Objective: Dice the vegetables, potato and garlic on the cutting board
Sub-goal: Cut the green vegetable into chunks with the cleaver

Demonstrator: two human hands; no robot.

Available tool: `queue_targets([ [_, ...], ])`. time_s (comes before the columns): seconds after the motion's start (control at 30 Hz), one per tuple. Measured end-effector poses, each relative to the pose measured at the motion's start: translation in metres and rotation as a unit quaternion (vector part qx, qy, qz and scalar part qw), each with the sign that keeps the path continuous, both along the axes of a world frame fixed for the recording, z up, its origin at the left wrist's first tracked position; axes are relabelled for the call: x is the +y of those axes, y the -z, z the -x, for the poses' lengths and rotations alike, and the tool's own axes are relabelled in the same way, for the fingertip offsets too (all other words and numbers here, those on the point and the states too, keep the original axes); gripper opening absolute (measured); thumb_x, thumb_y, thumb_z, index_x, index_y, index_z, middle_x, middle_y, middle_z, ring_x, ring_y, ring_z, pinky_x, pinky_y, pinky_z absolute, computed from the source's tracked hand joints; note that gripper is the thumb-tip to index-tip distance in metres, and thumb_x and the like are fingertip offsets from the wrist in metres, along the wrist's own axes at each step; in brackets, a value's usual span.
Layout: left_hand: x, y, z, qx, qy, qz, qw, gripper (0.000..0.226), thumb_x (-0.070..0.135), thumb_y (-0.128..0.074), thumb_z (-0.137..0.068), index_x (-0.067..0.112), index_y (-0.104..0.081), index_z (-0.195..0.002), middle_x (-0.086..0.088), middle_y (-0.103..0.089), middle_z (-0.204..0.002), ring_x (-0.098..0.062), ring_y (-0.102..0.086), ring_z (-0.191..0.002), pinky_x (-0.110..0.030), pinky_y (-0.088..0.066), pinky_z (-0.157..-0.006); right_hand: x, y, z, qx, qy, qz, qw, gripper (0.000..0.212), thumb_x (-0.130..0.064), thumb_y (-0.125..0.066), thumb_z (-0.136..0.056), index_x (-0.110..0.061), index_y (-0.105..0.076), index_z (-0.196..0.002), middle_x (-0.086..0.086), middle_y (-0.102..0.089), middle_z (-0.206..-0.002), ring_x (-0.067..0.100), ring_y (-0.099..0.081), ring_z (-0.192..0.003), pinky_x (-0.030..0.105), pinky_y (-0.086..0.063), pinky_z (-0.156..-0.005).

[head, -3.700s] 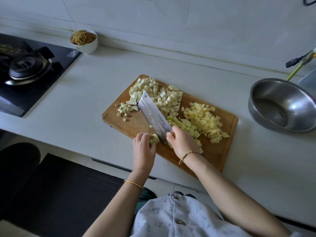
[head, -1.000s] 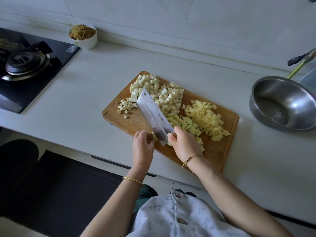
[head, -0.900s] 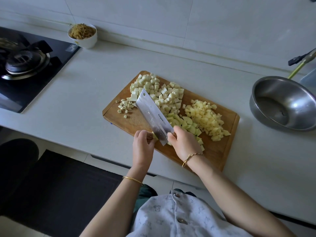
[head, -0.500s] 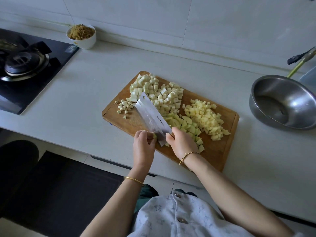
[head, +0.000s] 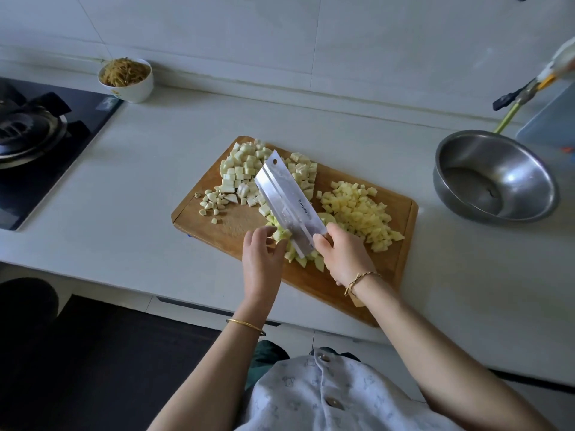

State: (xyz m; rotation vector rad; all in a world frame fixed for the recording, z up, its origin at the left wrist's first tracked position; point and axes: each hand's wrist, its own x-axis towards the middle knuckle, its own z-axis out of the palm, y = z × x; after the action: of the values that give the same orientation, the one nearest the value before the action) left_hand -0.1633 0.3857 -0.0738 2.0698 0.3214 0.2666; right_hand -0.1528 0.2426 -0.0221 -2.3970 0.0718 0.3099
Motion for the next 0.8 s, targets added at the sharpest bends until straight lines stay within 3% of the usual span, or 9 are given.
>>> queue_targets([
  [0.27,-0.005,-0.002,-0.006,-0.008,0.039,-0.067,0.997,0.006,0.009,-0.059,-0.091,0.007,-0.063,-0.096,0.003,-0.055,-0.092,-0.013,-0.054,-0.084,-0.010,-0.040,-0.067,0.001,-0.003,0.003,-0.004,-0.008,0.006,1.000,0.034,-0.031,-0.043,-0.098,-0.022,-0.031,-0.068,0.003,-0.047,-0.061,0.020,-0.043,-0.047,0.036,-0.047,-0.050],
  [0.47,-0.008,-0.003,-0.010,-0.010,0.068,-0.096,0.993,0.011,0.013,-0.065,-0.088,0.007,-0.060,-0.097,-0.003,-0.058,-0.096,-0.017,-0.054,-0.086,-0.028,-0.050,-0.075,0.002,-0.004,0.001,0.004,0.017,-0.015,1.000,0.031,-0.029,-0.043,-0.098,-0.021,-0.034,-0.070,0.001,-0.046,-0.061,0.016,-0.042,-0.048,0.037,-0.049,-0.053],
  [0.63,-0.005,-0.013,-0.013,0.020,0.024,-0.055,0.998,0.011,0.009,-0.062,-0.085,0.013,-0.053,-0.088,0.004,-0.052,-0.084,-0.014,-0.049,-0.078,-0.015,-0.039,-0.065,-0.001,-0.002,-0.002,-0.003,0.022,-0.019,1.000,0.032,-0.029,-0.043,-0.097,-0.017,-0.033,-0.070,0.004,-0.045,-0.059,0.022,-0.042,-0.050,0.035,-0.044,-0.051],
  [0.8,0.011,-0.009,-0.016,0.056,0.005,-0.063,0.996,0.013,0.009,-0.061,-0.088,0.006,-0.056,-0.099,-0.001,-0.053,-0.095,-0.017,-0.050,-0.087,-0.022,-0.040,-0.073,-0.013,-0.005,-0.006,-0.017,0.013,-0.008,1.000,0.028,-0.033,-0.044,-0.096,-0.014,-0.038,-0.077,0.003,-0.049,-0.059,0.021,-0.045,-0.047,0.034,-0.043,-0.047],
])
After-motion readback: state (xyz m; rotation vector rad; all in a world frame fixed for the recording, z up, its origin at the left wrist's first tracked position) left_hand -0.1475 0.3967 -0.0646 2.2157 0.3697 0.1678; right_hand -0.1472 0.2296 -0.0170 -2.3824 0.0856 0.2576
